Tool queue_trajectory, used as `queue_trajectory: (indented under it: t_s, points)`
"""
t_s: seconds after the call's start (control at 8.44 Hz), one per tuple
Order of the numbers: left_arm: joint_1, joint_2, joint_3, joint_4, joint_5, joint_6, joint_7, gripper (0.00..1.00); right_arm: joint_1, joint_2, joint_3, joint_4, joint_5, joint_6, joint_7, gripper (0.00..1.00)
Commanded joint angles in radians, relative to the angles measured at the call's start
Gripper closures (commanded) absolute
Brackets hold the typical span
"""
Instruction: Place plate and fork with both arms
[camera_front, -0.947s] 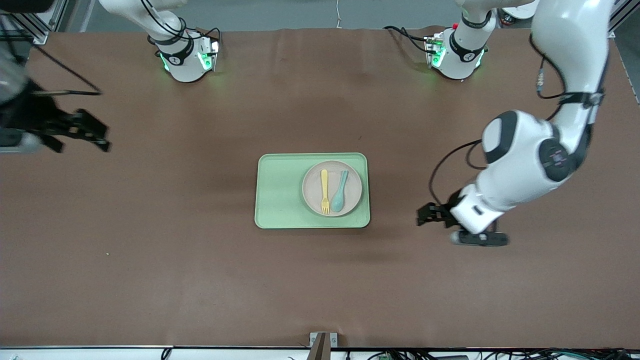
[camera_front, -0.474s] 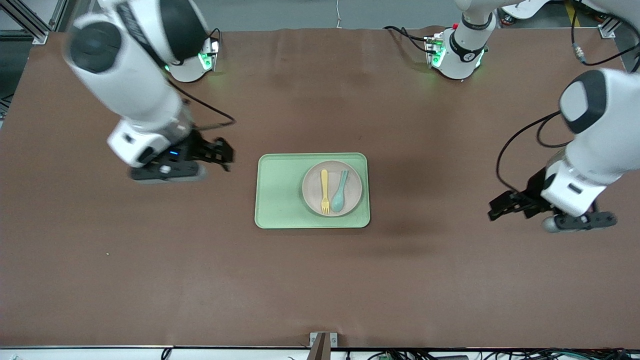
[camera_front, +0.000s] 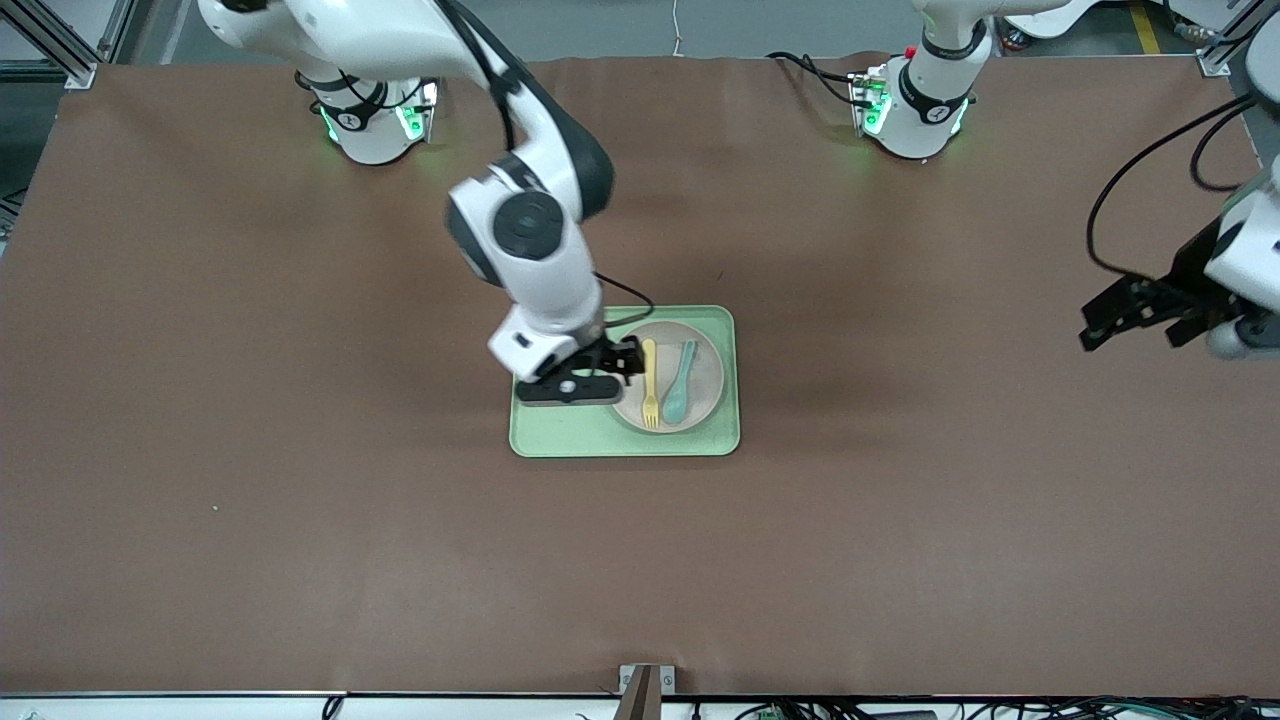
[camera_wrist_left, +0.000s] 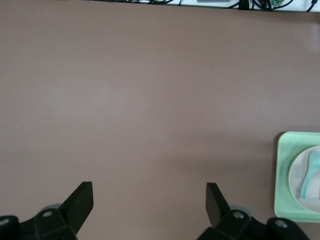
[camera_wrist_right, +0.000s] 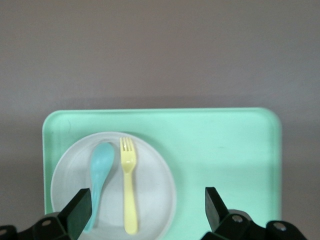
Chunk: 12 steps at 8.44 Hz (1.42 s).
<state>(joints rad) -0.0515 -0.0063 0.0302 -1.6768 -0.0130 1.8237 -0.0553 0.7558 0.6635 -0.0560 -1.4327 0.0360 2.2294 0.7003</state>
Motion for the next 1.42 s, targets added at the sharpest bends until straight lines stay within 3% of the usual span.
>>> queue_trajectory:
  t_s: [0.0, 0.12, 0.24, 0.59, 0.95, 1.3]
  points:
    - [-0.044, -0.148, 0.046, -0.157, 0.015, 0.005, 0.022, 0.01, 0.036, 0.089, -0.015, 0.028, 0.001, 0.062, 0.074, 0.0]
    - [-0.042, -0.171, 0.048, -0.178, 0.013, 0.006, 0.022, 0.01, 0.042, 0.119, -0.013, 0.028, 0.001, 0.064, 0.087, 0.0]
    - [-0.033, -0.158, 0.048, -0.14, 0.015, -0.003, 0.031, 0.01, 0.062, 0.137, -0.013, 0.028, -0.002, 0.072, 0.088, 0.0]
    - [-0.031, -0.037, 0.048, 0.085, 0.015, -0.182, 0.081, 0.01, 0.089, 0.157, -0.013, 0.028, 0.013, 0.085, 0.122, 0.02]
    - [-0.033, -0.034, 0.048, 0.104, 0.015, -0.182, 0.083, 0.01, 0.105, 0.185, -0.013, 0.023, 0.013, 0.085, 0.134, 0.06]
    - [-0.031, -0.034, 0.046, 0.098, 0.018, -0.181, 0.083, 0.01, 0.116, 0.186, -0.012, 0.021, 0.015, 0.079, 0.149, 0.31]
